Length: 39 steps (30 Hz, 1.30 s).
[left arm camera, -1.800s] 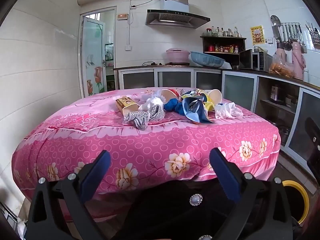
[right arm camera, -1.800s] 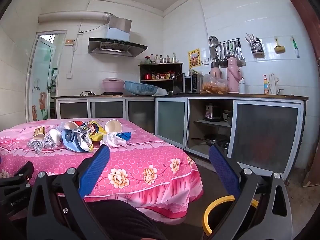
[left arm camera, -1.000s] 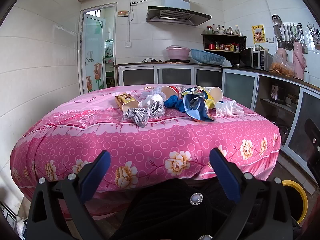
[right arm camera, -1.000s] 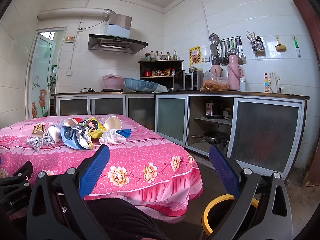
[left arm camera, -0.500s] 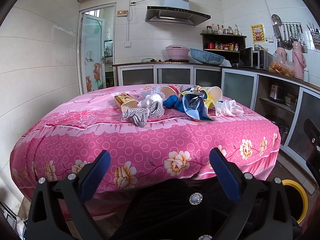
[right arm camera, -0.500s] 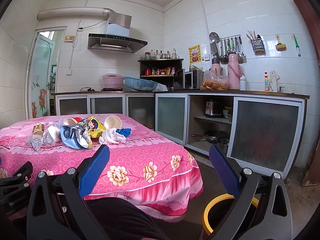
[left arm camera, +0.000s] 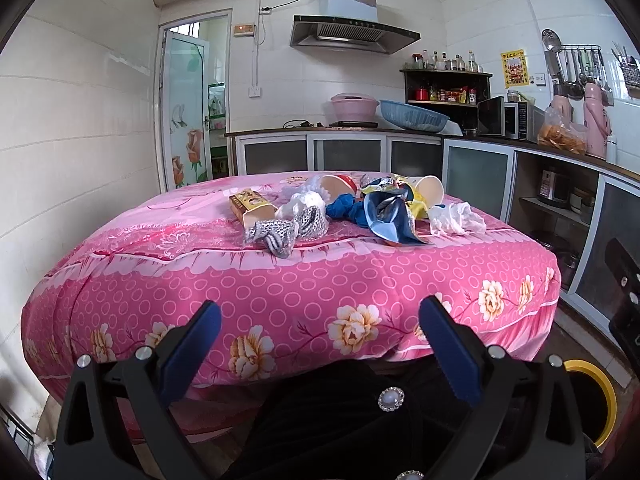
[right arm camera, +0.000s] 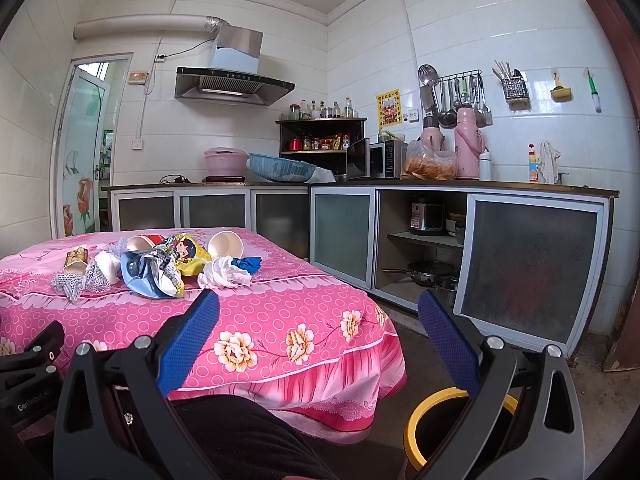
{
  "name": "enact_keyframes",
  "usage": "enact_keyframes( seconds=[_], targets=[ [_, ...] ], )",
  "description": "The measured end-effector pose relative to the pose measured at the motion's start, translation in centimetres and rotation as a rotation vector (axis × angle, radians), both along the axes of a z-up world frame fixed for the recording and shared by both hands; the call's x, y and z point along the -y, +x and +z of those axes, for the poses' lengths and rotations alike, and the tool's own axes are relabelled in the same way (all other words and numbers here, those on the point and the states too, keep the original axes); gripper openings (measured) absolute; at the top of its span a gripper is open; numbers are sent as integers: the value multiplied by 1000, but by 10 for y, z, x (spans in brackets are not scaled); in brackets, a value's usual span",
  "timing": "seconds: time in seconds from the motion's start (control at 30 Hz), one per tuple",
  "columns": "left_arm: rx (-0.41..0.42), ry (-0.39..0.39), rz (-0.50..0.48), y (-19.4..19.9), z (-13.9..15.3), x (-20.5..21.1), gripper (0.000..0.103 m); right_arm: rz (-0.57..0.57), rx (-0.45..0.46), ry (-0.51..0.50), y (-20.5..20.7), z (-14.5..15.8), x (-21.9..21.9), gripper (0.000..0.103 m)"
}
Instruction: Collect trash
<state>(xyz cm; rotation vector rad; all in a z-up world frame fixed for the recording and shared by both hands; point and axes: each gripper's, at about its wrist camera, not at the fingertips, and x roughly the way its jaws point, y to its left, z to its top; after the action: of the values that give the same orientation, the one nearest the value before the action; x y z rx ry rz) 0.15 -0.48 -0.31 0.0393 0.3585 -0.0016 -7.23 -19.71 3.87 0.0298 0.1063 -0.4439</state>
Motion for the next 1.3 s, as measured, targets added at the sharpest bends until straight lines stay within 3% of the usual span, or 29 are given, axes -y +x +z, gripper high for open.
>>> enact_keyframes(
  seconds=[1.3],
  targets=[
    [-50,-1,22,11,-3,-4,95,-28,-16,21,6,0,6,95]
  ],
)
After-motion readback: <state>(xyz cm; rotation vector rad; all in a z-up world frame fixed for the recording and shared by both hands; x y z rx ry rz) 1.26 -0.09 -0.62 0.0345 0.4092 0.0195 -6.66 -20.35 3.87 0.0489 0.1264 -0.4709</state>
